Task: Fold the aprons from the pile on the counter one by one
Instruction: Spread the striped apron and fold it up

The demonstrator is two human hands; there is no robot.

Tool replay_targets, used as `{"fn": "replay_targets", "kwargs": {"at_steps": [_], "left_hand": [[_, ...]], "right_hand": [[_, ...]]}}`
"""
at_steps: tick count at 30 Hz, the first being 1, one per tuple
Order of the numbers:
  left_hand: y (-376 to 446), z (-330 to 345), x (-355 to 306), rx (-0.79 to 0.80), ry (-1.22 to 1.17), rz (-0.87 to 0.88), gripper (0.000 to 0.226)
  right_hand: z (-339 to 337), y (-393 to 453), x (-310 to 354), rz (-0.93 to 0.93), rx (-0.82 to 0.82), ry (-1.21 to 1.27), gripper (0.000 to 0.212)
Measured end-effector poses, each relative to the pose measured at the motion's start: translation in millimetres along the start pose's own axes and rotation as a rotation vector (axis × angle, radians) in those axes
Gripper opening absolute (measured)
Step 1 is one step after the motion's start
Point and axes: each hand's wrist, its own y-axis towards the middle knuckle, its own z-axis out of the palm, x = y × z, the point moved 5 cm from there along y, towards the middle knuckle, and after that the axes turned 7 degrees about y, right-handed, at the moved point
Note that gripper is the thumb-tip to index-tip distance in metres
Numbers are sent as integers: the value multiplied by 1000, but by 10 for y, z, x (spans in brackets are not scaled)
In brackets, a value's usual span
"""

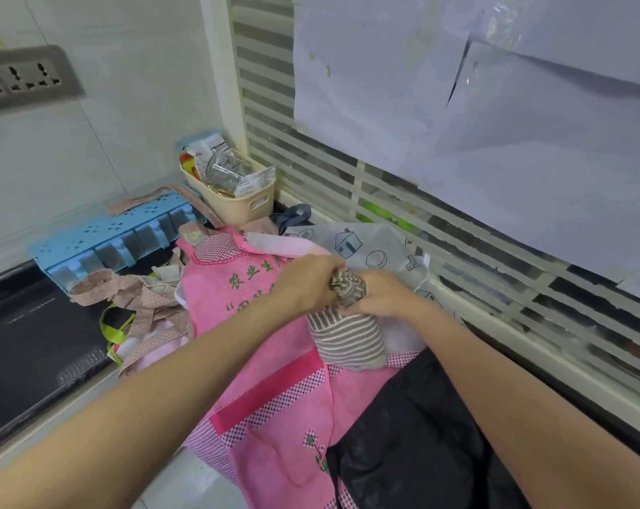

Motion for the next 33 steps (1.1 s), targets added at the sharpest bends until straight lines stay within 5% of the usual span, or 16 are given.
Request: {"fn": "replay_targets", "kwargs": {"at_steps": [4, 8, 16, 20, 25, 29, 33], "left_hand": [[-81, -60, -202, -36, 71, 175, 10], [-144, -67, -296, -43, 276, 325, 26], [-248, 66, -39, -135, 446, 511, 37], [-141, 56, -10, 77, 345, 504, 41], [-82, 48, -11, 150, 280, 441, 34], [-68, 41, 172, 50, 124, 314, 24], [22, -65, 373, -150, 15, 41, 17]], "right_hand": [[-78, -44, -37, 34, 44, 115, 30], [-74, -96, -75, 60, 96, 221, 21], [-198, -78, -311, 188, 135, 443, 33], [-230, -135, -351, 220, 192, 529, 30], [-249, -156, -321, 249, 274, 534, 27], [-196, -161, -138, 232, 214, 558, 19], [-189, -67, 41, 165, -20, 628, 18]]}}
